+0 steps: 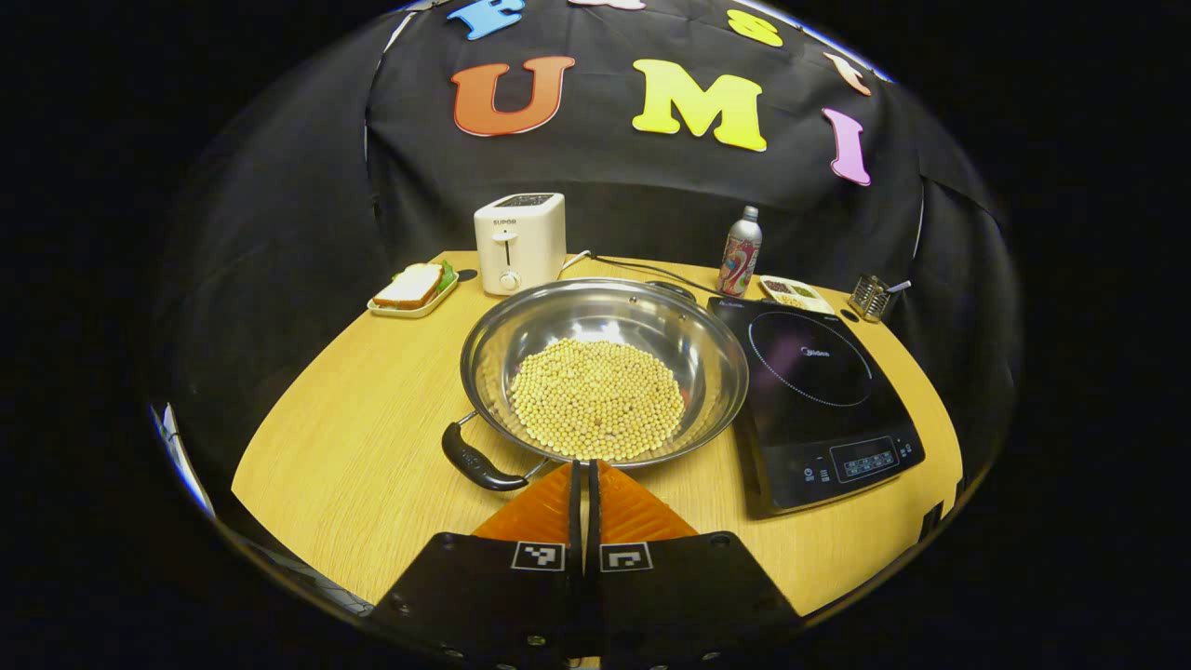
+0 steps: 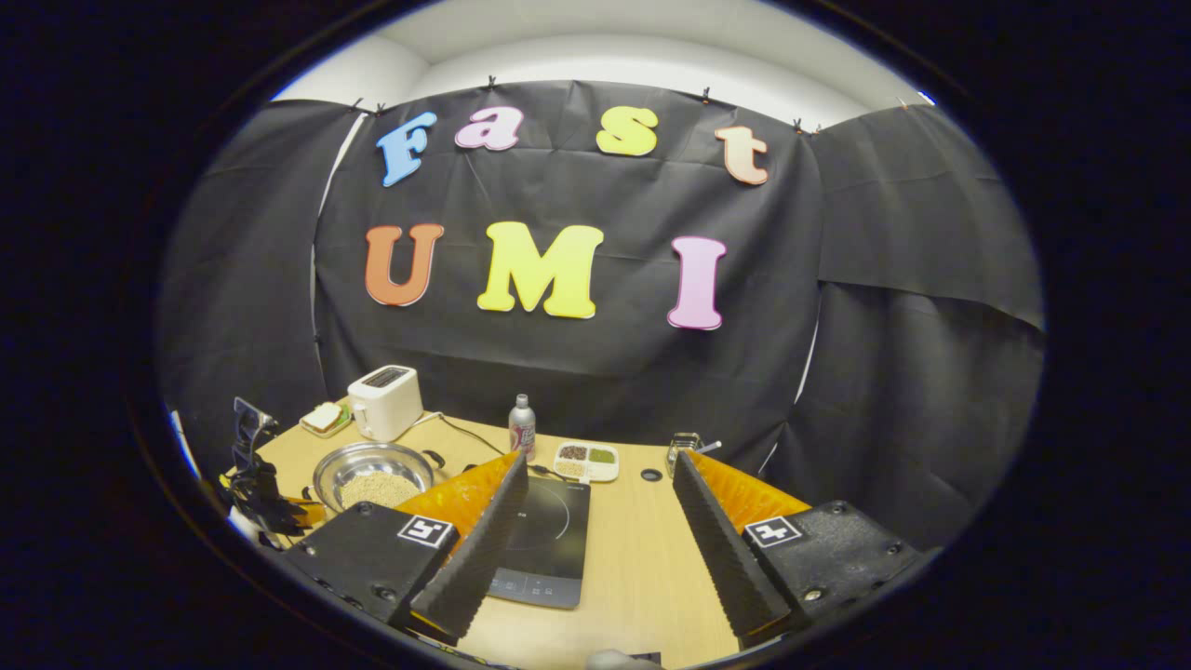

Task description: First push the handle of the pot to place it horizontally, then grasp the pot with both hands and set it on the induction cooktop.

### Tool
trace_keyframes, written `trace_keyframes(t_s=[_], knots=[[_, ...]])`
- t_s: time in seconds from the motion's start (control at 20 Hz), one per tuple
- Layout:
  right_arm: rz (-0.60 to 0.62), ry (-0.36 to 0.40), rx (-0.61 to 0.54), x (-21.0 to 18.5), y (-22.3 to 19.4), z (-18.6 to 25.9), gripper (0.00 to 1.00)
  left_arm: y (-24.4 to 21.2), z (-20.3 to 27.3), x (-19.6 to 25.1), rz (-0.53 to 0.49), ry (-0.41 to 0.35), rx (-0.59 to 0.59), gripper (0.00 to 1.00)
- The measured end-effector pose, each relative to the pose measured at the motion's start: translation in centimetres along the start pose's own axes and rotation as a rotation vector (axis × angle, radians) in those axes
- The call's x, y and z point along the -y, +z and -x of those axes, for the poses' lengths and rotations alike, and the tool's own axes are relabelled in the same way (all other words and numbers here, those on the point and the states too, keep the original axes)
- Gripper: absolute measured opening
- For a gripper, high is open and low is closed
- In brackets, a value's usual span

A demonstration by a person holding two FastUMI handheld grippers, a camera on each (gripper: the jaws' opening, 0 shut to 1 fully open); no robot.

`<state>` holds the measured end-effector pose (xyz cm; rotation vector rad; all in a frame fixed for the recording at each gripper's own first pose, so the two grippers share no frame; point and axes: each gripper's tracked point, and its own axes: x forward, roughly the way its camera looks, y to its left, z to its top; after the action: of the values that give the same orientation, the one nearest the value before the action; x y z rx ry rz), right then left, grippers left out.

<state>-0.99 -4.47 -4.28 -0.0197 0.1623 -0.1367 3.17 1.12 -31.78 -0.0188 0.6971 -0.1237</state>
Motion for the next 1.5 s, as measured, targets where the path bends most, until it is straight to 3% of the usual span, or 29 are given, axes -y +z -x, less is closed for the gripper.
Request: trace_keyframes(t_s=[0.35,0.4,0.45,0.5,0.55,0.6,1.0,1.05,1.1,1.2,1.25,1.3,1.35,1.4,1.45,1.5], knots=[[0.024,-0.001,-0.024,-0.8,-0.7,-1.1,0.97,-0.1,-1.6,-2.5,0.014,0.042,-0.027,0.00],[0.021,0.001,-0.029,-0.9,-0.9,-1.3,0.97,0.0,-1.5,-2.5,0.018,0.038,-0.029,0.10],[0.018,0.002,-0.036,-1.0,-1.1,-1.4,0.97,0.0,-1.6,-2.5,0.014,0.042,-0.030,0.00],[0.016,0.004,-0.039,-1.1,-1.2,-1.5,0.97,0.0,-1.8,-2.7,0.006,0.046,-0.032,0.00],[0.013,0.001,-0.039,-1.1,-1.2,-1.7,0.99,0.2,-2.0,-2.9,0.006,0.055,-0.028,0.10],[0.011,0.004,-0.039,-1.1,-1.1,-1.8,0.97,0.3,-2.1,-3.1,0.006,0.061,-0.031,0.00],[0.018,0.006,-0.038,-1.3,-1.0,-2.5,0.97,0.7,-2.5,-5.3,0.031,0.095,-0.029,0.00],[0.018,0.004,-0.039,-1.2,-1.0,-2.6,0.97,0.8,-2.6,-5.6,0.033,0.101,-0.029,0.10],[0.017,0.004,-0.038,-1.2,-1.0,-2.6,0.97,0.9,-2.7,-5.9,0.034,0.106,-0.029,0.00],[0.018,0.003,-0.040,-1.1,-1.0,-2.6,0.97,1.1,-2.9,-6.4,0.044,0.114,-0.030,0.00],[0.019,0.002,-0.040,-1.2,-1.0,-2.6,0.97,1.3,-3.1,-6.6,0.050,0.116,-0.030,0.10],[0.021,0.003,-0.040,-1.2,-1.0,-2.7,0.97,1.3,-3.2,-6.9,0.055,0.118,-0.032,0.00],[0.022,0.004,-0.041,-1.2,-1.1,-2.8,0.97,1.5,-3.2,-7.1,0.058,0.122,-0.031,0.00],[0.022,0.005,-0.041,-1.2,-1.1,-2.8,0.97,1.5,-3.3,-7.3,0.055,0.126,-0.031,0.10],[0.022,0.005,-0.042,-1.3,-1.0,-2.8,0.97,1.7,-3.5,-7.6,0.052,0.131,-0.031,0.00],[0.022,0.005,-0.043,-1.3,-1.1,-2.9,0.97,1.9,-3.8,-7.8,0.052,0.134,-0.032,0.00]])
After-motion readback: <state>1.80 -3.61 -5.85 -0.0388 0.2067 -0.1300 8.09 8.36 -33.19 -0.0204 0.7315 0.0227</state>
